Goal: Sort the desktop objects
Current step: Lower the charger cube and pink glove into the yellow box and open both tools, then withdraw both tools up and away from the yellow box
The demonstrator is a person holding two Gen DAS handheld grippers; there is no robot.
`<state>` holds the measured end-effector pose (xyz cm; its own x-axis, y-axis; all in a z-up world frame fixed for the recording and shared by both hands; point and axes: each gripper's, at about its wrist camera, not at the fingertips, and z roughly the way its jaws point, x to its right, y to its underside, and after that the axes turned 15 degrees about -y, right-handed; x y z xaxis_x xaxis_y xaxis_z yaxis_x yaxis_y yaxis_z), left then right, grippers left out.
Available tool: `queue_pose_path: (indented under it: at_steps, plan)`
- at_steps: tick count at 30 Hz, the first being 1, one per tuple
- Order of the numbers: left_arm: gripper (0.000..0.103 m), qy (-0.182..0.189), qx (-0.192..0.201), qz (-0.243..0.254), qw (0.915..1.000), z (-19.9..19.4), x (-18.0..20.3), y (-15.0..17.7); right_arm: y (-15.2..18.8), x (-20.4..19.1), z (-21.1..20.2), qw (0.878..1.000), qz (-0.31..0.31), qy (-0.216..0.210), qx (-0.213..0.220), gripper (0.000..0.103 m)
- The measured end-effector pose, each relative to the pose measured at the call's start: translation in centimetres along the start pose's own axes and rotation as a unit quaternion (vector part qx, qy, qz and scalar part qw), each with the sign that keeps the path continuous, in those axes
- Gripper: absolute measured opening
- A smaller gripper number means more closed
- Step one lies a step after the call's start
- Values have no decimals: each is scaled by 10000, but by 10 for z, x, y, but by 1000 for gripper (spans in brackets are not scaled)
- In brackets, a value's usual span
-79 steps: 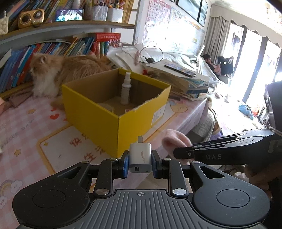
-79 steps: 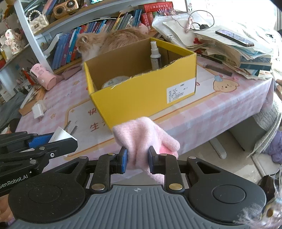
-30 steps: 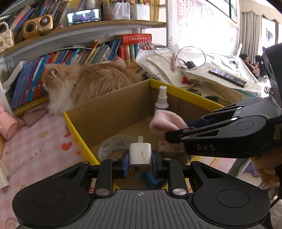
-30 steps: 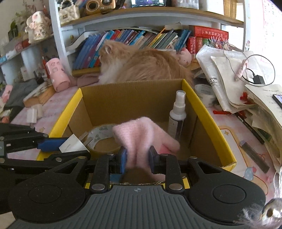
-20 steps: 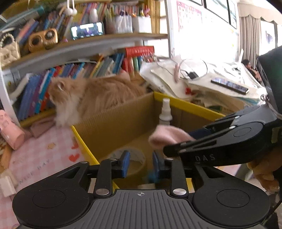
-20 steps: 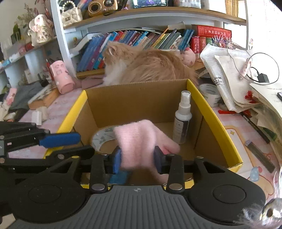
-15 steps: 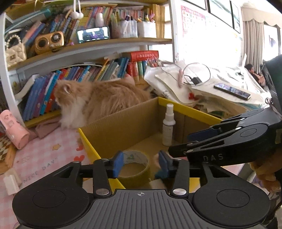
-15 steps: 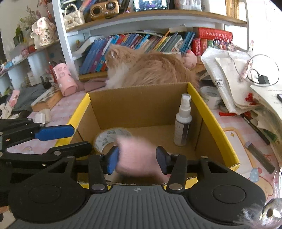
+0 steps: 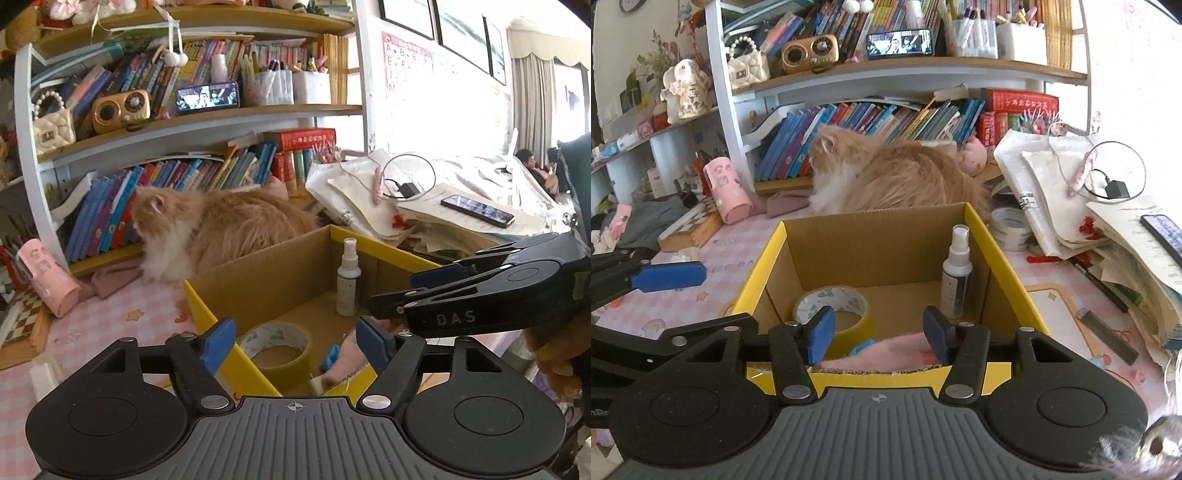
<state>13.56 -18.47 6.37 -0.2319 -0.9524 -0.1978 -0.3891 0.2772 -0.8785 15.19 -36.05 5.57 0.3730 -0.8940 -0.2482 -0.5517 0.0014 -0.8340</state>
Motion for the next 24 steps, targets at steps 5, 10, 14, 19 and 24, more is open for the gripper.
queue_pose_path:
  at_steps: [5, 10, 14, 19, 24]
  plan:
    - [83, -57, 91, -44, 9999, -10, -6, 4, 5, -8, -13, 9997, -117, 186, 142, 53]
    - [86, 23, 30, -40, 10000, -16, -15, 9, 14, -16, -25, 9988, 19, 440, 234, 55]
    - [90, 77, -28, 43, 10000, -20, -23, 15, 25, -25, -28, 9975, 247, 635, 203, 55]
    - [91, 126, -189, 29, 9997, -24, -37, 27, 39, -40, -27, 9957, 476, 794, 78, 56]
    - [91, 187, -344, 115, 9992, -30, -49, 42, 53, -59, -24, 9939, 656, 884, -48, 56]
